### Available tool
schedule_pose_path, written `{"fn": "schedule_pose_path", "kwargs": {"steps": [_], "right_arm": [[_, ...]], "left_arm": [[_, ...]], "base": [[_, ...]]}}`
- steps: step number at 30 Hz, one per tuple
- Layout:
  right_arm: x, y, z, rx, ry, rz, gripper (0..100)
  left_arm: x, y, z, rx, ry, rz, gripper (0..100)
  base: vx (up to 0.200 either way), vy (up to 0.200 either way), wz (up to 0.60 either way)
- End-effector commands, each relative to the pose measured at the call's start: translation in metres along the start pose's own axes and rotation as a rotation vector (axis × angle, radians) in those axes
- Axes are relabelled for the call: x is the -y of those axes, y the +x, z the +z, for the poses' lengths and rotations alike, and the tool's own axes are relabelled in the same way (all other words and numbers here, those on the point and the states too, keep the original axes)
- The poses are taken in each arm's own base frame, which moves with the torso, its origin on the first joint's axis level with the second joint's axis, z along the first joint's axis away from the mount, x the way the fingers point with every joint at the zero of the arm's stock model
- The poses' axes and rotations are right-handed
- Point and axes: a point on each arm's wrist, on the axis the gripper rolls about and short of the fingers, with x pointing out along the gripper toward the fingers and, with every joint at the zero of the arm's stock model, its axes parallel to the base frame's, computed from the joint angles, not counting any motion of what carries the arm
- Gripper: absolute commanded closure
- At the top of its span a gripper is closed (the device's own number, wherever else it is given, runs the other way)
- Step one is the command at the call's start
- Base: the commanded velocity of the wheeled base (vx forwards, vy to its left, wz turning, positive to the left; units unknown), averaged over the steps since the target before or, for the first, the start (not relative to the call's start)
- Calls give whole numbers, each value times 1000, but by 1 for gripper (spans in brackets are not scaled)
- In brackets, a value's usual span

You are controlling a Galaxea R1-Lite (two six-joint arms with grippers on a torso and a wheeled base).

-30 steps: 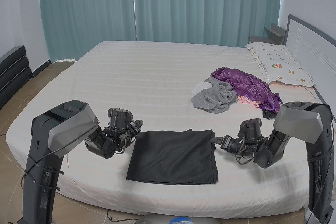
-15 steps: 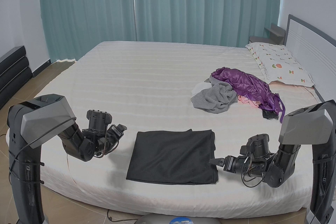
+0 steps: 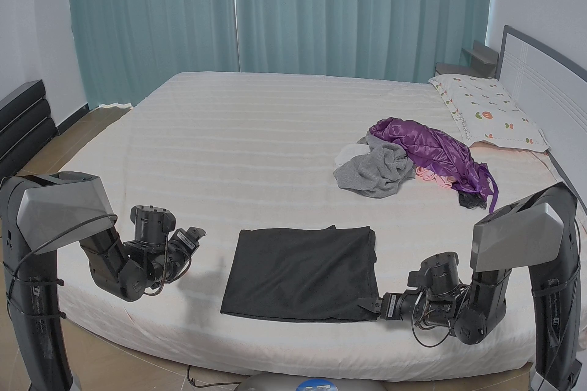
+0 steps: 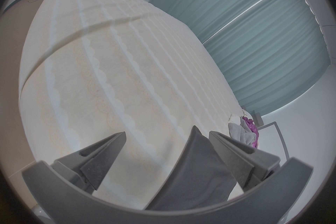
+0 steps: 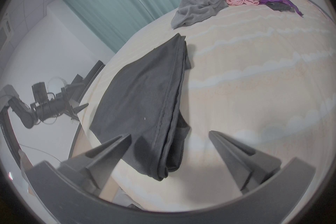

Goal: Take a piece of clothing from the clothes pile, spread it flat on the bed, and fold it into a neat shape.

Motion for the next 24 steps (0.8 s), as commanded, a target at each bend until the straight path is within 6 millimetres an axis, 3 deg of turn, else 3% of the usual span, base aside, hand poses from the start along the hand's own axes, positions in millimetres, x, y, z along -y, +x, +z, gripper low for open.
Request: {"fn": "schedule_pose_path", "kwargs": {"steps": [1,11,22,23,24], "right_arm": [[0,6,-10,-34,-18,-3,100],[-2,-9,-4,-19,-2,-1,100],[1,-10,-5,-24,6,-8,100],[1,-10,-5,-26,6,-9,0],[1,-10,-5,-26,3,-8,0]], "left_arm": [[0,-1,2,5,-2,-2,0],[-2,1,2,5,-3,4,0],[-2,1,2,6,-3,3,0],[-2,1,2,6,-2,3,0],[-2,1,2,5,-1,4,0]], "base": [[0,0,0],[0,0,0],[0,0,0],[0,0,0],[0,0,0]]}}
